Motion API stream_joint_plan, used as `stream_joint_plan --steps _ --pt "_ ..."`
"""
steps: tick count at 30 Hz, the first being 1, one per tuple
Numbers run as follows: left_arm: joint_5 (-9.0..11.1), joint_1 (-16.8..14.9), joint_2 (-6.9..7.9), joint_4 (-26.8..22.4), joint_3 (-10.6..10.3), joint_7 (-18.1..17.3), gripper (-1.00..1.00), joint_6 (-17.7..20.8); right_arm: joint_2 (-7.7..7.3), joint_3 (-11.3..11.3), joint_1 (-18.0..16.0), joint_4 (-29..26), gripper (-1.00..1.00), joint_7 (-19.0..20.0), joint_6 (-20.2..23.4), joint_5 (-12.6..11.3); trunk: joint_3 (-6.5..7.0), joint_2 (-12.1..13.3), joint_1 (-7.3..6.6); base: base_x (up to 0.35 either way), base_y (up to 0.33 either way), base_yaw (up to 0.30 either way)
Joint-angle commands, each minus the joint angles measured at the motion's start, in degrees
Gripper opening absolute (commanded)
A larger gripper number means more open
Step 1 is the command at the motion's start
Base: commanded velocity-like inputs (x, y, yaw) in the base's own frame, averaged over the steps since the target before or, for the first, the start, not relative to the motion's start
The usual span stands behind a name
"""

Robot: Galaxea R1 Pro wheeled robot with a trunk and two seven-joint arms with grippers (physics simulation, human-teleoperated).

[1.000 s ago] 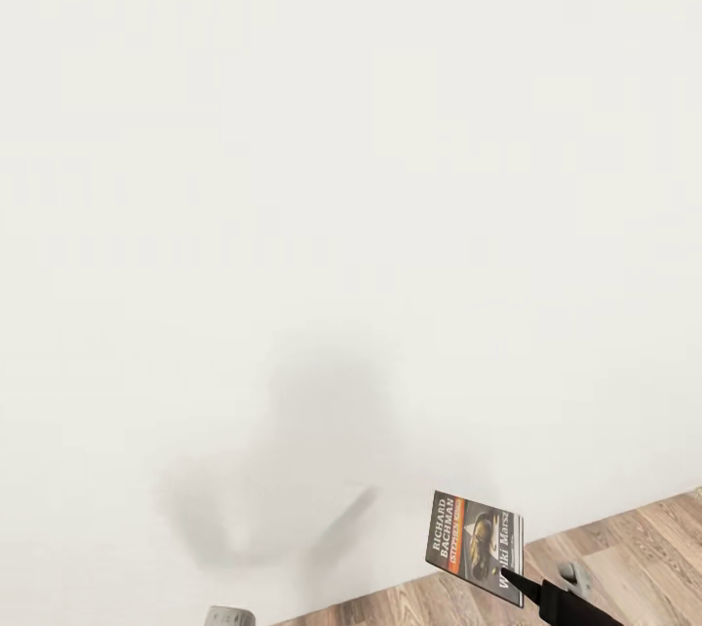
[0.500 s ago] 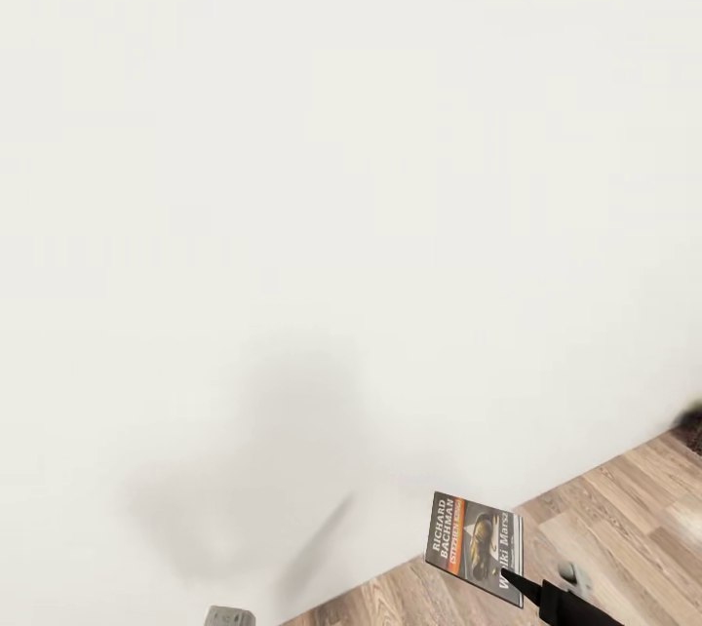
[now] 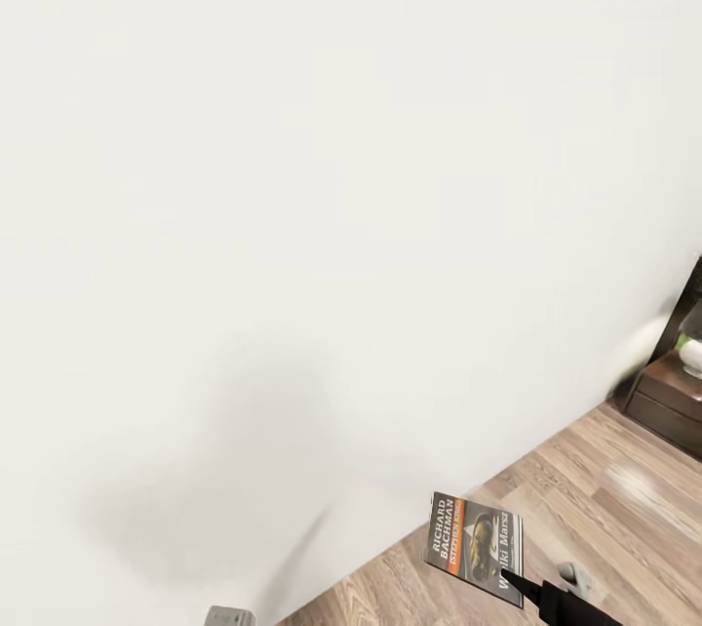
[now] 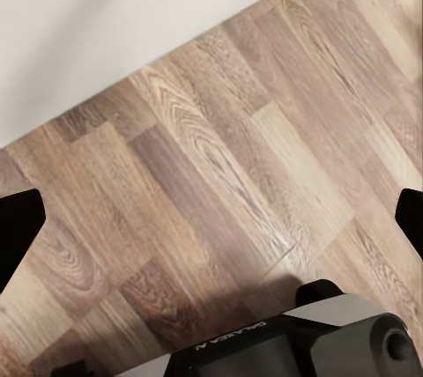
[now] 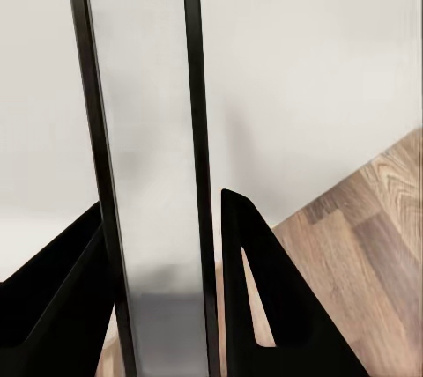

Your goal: In the bedroom, move the book from the bed onto either nightstand, and place the two sandals side by side next to the bed.

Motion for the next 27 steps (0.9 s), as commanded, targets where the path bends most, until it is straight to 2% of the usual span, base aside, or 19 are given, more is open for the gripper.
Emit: stream_joint_plan --steps 1,15,27 --pt "-0.60 0.00 0.02 0.04 0.47 -0.12 1.00 -0.28 -0.01 0.09 -0.04 0.01 -1.00 0.15 0.36 -0.59 -0.02 -0.05 0.02 0.000 0.000 -0.284" --pt "-0.60 0.00 0.02 0.04 0.47 -0.12 1.00 -0.28 -0.01 0.09 -0.03 0.01 -1.00 0.13 0.36 -0.59 -0.02 -0.05 0.02 0.002 0.000 -0.284" --pt "-0.60 0.00 0.02 0.04 0.47 -0.09 1.00 -0.28 -0.01 0.09 -0.06 0.01 -1.00 0.14 0.36 -0.59 -0.02 -0.05 0.02 0.178 0.000 -0.284"
